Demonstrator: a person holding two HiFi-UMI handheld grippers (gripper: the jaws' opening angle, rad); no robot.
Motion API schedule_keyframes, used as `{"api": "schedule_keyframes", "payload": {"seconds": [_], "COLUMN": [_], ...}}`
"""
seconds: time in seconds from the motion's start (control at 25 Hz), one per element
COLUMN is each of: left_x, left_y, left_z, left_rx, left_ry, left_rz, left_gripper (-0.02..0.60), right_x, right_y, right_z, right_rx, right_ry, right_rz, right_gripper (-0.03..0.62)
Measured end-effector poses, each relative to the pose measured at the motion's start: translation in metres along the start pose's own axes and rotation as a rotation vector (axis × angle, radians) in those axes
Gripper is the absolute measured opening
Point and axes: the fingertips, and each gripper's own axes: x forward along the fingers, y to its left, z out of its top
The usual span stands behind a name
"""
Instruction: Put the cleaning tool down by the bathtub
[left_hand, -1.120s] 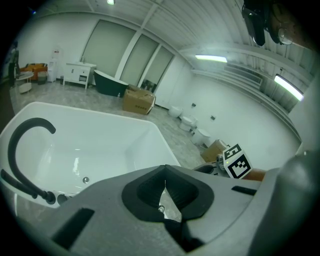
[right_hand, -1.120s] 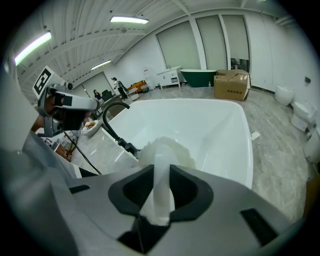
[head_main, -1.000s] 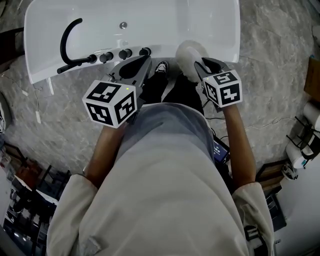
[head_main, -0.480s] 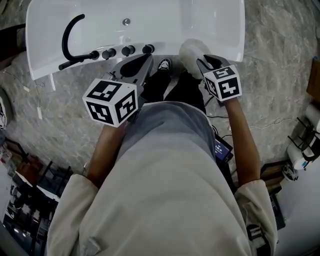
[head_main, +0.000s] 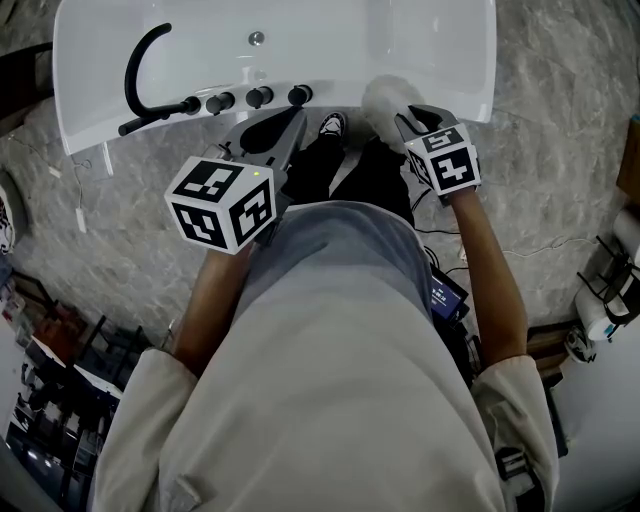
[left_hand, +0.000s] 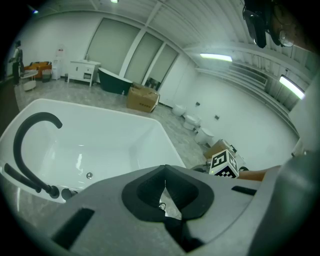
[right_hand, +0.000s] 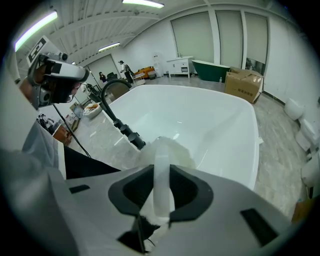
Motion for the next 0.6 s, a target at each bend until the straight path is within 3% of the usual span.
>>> {"api": "schedule_keyframes", "payload": {"seconds": [0.6], "left_x": [-0.003], "left_y": [0.002], "left_z": [-0.007], "left_rx": [-0.011], "left_ry": [0.015], "left_rz": [0.018], "left_gripper": [0.005], "right_x": [0.018], "right_y": [-0.011], "right_z": [-0.008], "right_rx": [-0.079], "right_ry": [0.040], "right_rz": [-0.028], "right_gripper": [0.089]}}
